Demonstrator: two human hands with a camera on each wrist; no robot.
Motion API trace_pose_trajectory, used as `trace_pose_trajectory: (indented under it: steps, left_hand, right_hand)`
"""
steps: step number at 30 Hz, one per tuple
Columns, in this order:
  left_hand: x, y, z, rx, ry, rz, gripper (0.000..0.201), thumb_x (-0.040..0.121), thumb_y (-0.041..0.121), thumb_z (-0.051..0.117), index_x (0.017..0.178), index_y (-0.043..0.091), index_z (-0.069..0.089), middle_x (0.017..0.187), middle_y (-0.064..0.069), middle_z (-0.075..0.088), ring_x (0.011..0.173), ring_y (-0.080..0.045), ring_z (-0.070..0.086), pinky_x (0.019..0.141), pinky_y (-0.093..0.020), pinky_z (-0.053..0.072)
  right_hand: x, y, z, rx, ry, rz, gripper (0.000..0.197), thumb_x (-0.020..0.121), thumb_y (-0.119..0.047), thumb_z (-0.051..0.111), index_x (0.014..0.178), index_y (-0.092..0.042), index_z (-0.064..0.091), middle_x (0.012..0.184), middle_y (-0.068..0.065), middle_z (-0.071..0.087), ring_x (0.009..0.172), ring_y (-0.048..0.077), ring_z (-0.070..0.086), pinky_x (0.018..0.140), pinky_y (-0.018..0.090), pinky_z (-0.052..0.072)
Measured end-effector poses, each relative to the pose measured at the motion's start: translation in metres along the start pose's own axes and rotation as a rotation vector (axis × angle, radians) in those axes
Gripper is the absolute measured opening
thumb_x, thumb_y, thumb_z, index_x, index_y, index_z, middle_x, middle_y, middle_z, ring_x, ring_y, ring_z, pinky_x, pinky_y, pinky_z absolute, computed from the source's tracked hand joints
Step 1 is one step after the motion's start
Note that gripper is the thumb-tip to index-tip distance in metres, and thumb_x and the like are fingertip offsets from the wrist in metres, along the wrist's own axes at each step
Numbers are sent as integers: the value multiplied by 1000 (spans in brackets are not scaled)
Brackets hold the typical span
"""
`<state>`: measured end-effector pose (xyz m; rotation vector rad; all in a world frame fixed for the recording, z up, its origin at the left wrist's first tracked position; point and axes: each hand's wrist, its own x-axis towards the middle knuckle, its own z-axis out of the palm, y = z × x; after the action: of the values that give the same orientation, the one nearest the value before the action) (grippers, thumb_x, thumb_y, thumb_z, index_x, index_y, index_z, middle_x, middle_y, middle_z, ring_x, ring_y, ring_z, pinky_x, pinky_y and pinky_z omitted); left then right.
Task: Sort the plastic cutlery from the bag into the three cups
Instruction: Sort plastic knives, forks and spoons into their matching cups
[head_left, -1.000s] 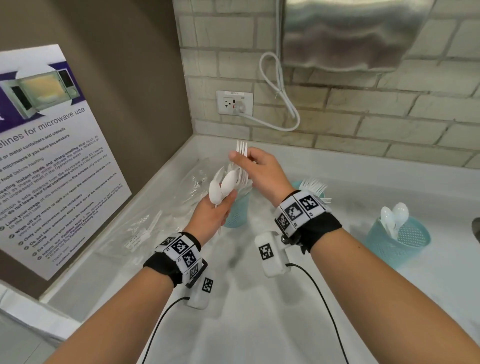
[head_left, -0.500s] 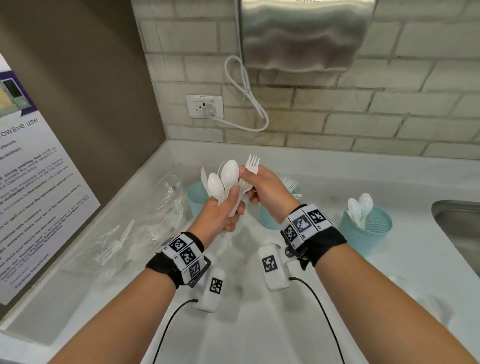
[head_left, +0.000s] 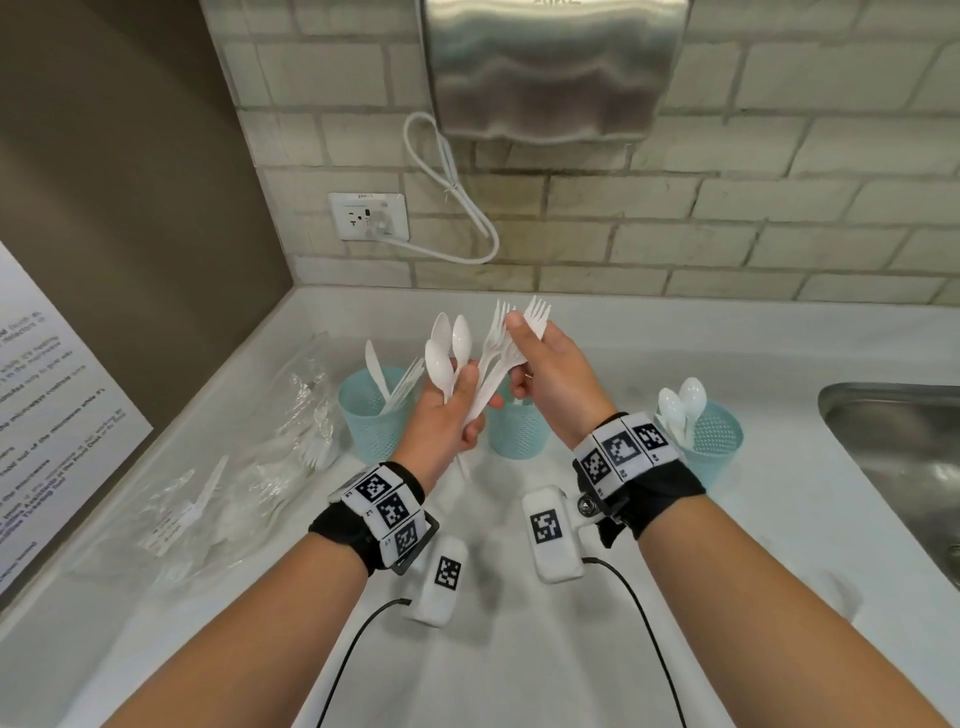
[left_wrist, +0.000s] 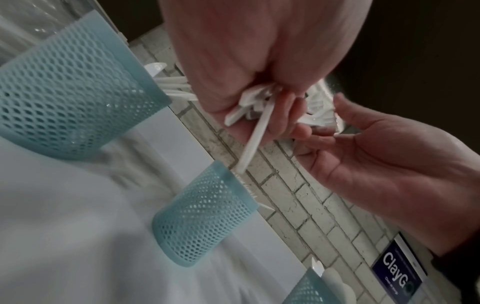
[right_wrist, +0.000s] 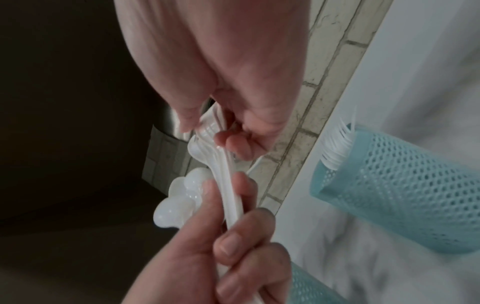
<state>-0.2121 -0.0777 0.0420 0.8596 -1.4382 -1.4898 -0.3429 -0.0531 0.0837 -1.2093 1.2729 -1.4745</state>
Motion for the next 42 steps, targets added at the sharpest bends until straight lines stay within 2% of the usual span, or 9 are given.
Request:
trace_pose_trajectory:
  steps: [6,13,15,21,25,30,34,38,42]
  left_hand:
    - [8,-7,6,74,-6,-15,33,102,30,40,123,5,43,73,-1,54,41,-7,36,40,-18,27]
    - [15,-11,3,213,39,-4,30,101,30,39,125,11,41,92,1,65,43,-9,51,36,-18,35]
    - [16,-14,3,255,62,-4,28,101,31,40,122,13,42,86,4,59,45,-6,45,40,-19,33]
    - [13,-20,-1,281,66,20,19,98,34,45,110,21,40,73,5,40,57,-12,36,49,-25,32]
    - [12,-19,1,330,64,104,14,97,29,50,101,24,38,78,12,45,59,3,43,57,-23,34]
    - [14,-20,15,357,44,174,16,96,20,52,96,29,39,83,11,50,69,4,49,65,-17,41]
    - [11,-19,36,379,25,218,23,92,-1,53,99,13,36,85,10,51,77,2,52,66,-6,43]
    - [10,-15,64,435,-94,253,29,88,-8,48,111,10,45,91,10,54,86,-2,55,72,-9,44]
    - [8,-12,96,456,-187,96,45,92,6,52,132,10,33,105,2,52,92,-13,54,74,-24,44]
  right_hand:
    - [1,24,-5,-80,-57,17,8,93,-15,56,95,-7,57,68,3,59,53,9,52,54,23,41]
    - [32,2,-34,-267,265,-106,6,95,-16,51,95,-11,50,65,-2,52,54,9,50,51,19,46]
    - [39,10,-32,-310,302,-139,4,94,-15,52,97,-15,49,75,-4,54,64,11,53,62,25,50]
    - [44,44,-30,-450,193,30,19,87,-10,62,104,-12,54,100,11,63,86,25,60,87,50,53]
    - [35,36,-32,-524,201,75,57,82,-28,70,132,-15,48,122,4,48,105,16,53,98,31,44]
    - [4,6,-21,-264,126,-16,48,87,-44,60,129,-24,52,113,-6,54,90,13,55,82,29,48]
    - [-16,9,-18,-159,-68,52,59,65,-39,82,116,-31,56,106,2,63,90,14,61,83,27,51]
    - [-28,15,-25,-196,144,-23,34,75,-26,77,99,-8,61,84,5,63,79,16,60,77,32,52]
    - [-34,13,-49,-335,310,-75,17,85,-23,64,77,-14,51,69,-2,56,63,13,53,59,23,42]
